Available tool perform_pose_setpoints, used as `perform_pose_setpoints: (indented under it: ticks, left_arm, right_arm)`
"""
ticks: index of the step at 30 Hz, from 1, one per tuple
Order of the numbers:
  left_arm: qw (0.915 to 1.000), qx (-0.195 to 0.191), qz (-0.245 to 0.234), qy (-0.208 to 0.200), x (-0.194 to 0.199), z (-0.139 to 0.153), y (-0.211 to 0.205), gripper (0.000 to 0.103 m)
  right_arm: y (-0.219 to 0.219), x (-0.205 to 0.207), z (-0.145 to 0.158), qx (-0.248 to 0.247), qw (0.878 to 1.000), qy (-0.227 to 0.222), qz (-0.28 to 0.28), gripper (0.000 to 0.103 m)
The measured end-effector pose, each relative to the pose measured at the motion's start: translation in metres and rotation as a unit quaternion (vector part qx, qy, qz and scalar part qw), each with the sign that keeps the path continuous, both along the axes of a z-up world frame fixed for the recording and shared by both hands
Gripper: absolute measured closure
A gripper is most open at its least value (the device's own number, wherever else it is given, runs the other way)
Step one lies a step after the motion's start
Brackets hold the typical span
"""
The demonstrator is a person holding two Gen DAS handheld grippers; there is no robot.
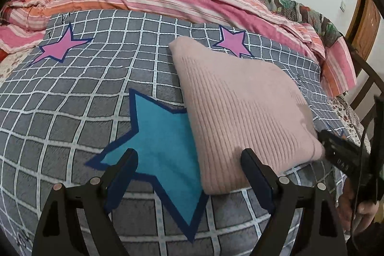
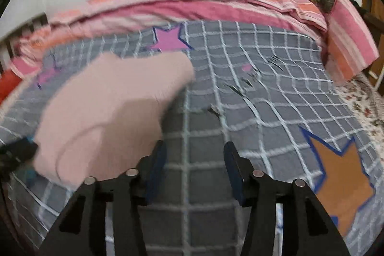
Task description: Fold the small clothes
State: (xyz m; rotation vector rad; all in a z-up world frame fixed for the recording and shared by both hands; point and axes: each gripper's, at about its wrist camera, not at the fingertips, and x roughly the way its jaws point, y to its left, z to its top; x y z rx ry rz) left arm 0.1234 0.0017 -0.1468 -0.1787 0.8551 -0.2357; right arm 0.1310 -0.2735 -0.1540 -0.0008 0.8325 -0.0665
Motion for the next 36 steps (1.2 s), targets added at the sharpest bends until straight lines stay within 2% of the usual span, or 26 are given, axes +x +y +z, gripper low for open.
perform_pose_setpoints:
  ticks: [4, 6, 9, 15, 17, 19, 22, 24, 27, 36]
  left_arm:
    - [1.0, 0.002, 0.002, 0.001, -0.006, 0.01, -0.002, 0.017]
    - [0.9998, 0.018, 0.009, -0.005, -0.01, 0.017, -0.006, 0.017]
    - [0.9994, 0.032, 0.011, -0.012, -0.017, 0.03, -0.011, 0.015]
    - [0.9985, 0.041, 0.027, -0.026, -0.035, 0.059, -0.014, 0.015]
    - [0.9975, 0.052, 0.031, -0.036, -0.045, 0.07, -0.016, 0.015]
    - [0.9968, 0.058, 0.033, -0.043, -0.053, 0.08, -0.016, 0.013]
    - [0.9961, 0.062, 0.036, -0.051, -0.067, 0.094, -0.018, 0.013]
    - [0.9961, 0.063, 0.036, -0.05, -0.076, 0.102, -0.021, 0.013]
    - [0.9955, 0.073, 0.023, -0.056, -0.089, 0.112, -0.026, 0.013]
    - [0.9928, 0.079, 0.036, -0.083, -0.115, 0.136, -0.027, 0.013]
  right_arm:
    - [-0.013, -0.015, 0.006, 0.042, 0.999, 0.008, -0.01, 0.057]
    - [-0.015, -0.021, 0.012, 0.05, 0.999, 0.01, -0.015, 0.057]
    - [-0.014, -0.028, 0.025, 0.052, 0.998, 0.02, -0.018, 0.053]
    - [-0.014, -0.048, 0.049, 0.044, 0.998, 0.02, -0.03, 0.053]
    - [-0.014, -0.057, 0.057, 0.042, 0.998, 0.023, -0.033, 0.046]
    - [-0.013, -0.068, 0.067, 0.039, 0.998, 0.015, -0.036, 0.03]
    - [-0.009, -0.085, 0.085, 0.027, 0.999, -0.013, -0.035, 0.011]
    - [-0.007, -0.092, 0.094, 0.007, 0.999, -0.02, -0.047, 0.006]
    - [-0.003, -0.103, 0.106, 0.008, 0.999, -0.021, -0.041, 0.006]
    - [0.01, -0.13, 0.131, -0.003, 0.999, -0.046, -0.028, 0.006]
